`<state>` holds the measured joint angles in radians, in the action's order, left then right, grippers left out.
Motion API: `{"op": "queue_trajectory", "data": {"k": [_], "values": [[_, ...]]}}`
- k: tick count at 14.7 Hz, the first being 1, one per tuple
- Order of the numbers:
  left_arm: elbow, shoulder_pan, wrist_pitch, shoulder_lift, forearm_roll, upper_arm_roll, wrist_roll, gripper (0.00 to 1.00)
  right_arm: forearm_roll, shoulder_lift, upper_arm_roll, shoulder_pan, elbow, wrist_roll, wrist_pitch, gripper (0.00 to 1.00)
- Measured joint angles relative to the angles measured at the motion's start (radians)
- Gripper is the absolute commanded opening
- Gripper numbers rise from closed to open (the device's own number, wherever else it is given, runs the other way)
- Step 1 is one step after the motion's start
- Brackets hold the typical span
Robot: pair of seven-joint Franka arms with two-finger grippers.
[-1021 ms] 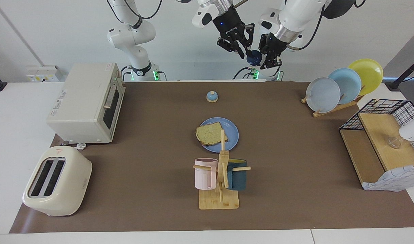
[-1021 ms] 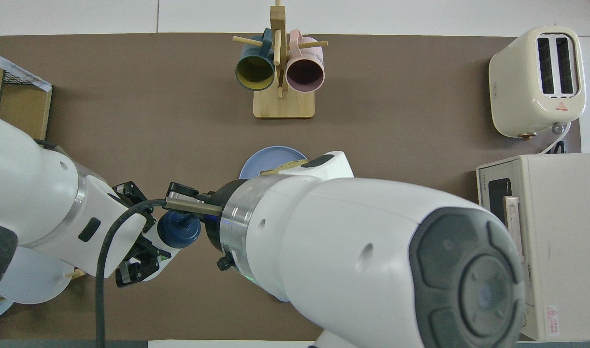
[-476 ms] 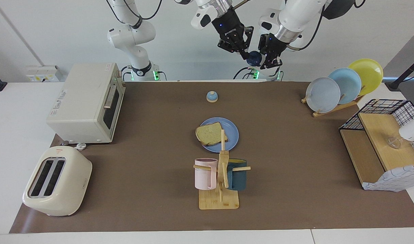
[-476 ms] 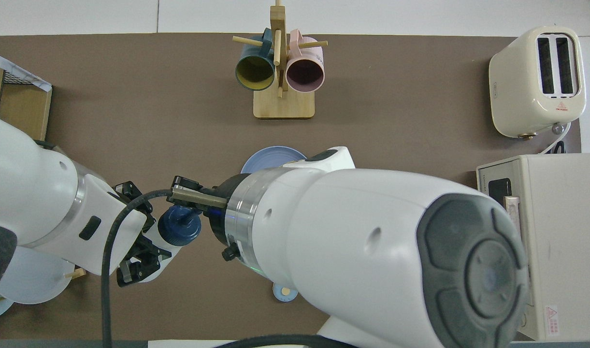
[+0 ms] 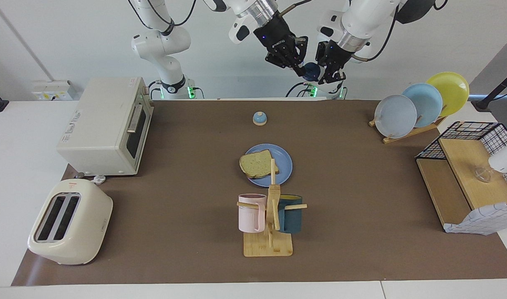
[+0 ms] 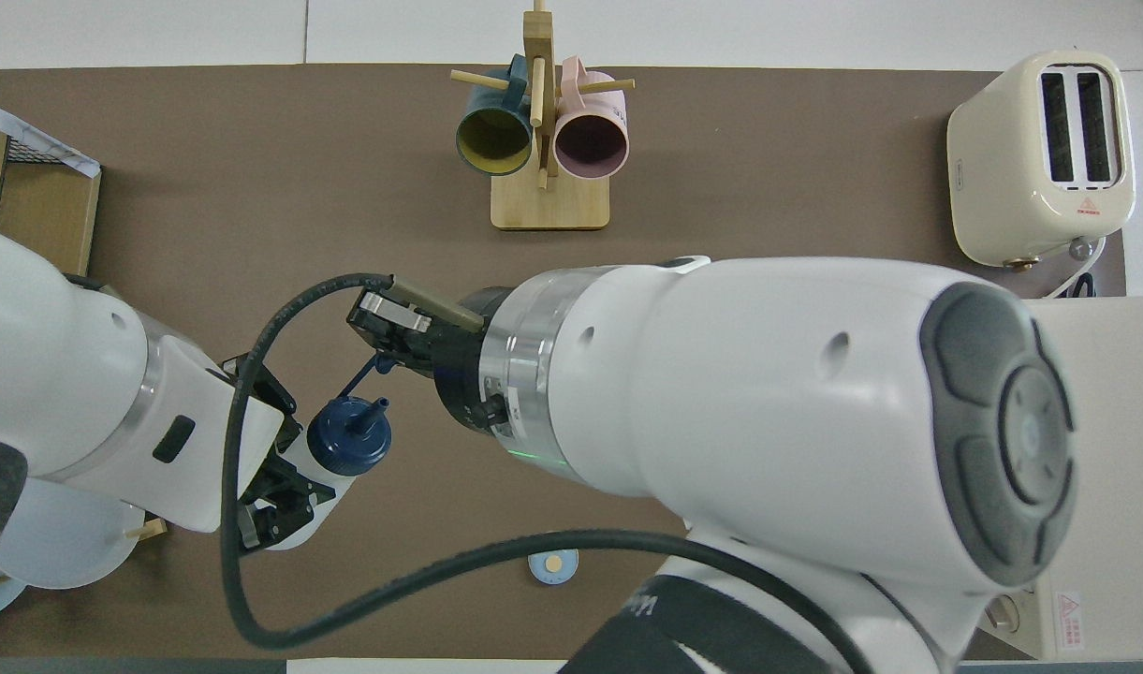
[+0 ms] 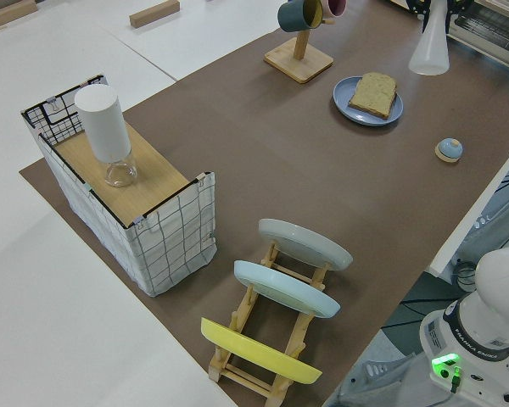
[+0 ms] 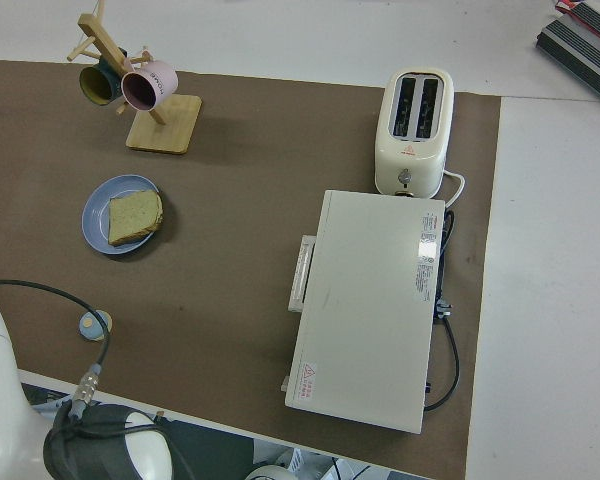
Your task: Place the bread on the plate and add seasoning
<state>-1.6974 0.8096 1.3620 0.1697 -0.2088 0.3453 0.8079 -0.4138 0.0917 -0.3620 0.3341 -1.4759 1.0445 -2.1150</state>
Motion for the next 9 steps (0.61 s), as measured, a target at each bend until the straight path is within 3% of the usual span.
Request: {"op": "queue_trajectory", "data": {"k": [1, 2, 3, 4, 9], "values": [[0.0, 0.0, 0.0, 0.0, 0.0, 0.0, -0.001, 0.1, 0.001, 0.0, 0.0, 0.0, -0.001, -0.029, -0.002, 0.0], [0.0, 0.0, 0.0, 0.001, 0.0, 0.0, -0.001, 0.1, 0.001, 0.0, 0.0, 0.0, -0.003, -0.068, -0.002, 0.43], [0.0, 0.0, 0.0, 0.001, 0.0, 0.0, -0.002, 0.1, 0.001, 0.0, 0.001, 0.0, -0.007, -0.102, -0.003, 0.96], [0.0, 0.0, 0.0, 0.001, 0.0, 0.0, -0.002, 0.1, 0.002, 0.0, 0.002, -0.002, -0.012, -0.123, -0.007, 1.0], [0.0, 0.0, 0.0, 0.001, 0.0, 0.001, -0.007, 0.12, 0.068, -0.001, 0.005, -0.052, -0.02, -0.234, -0.001, 1.0]]}}
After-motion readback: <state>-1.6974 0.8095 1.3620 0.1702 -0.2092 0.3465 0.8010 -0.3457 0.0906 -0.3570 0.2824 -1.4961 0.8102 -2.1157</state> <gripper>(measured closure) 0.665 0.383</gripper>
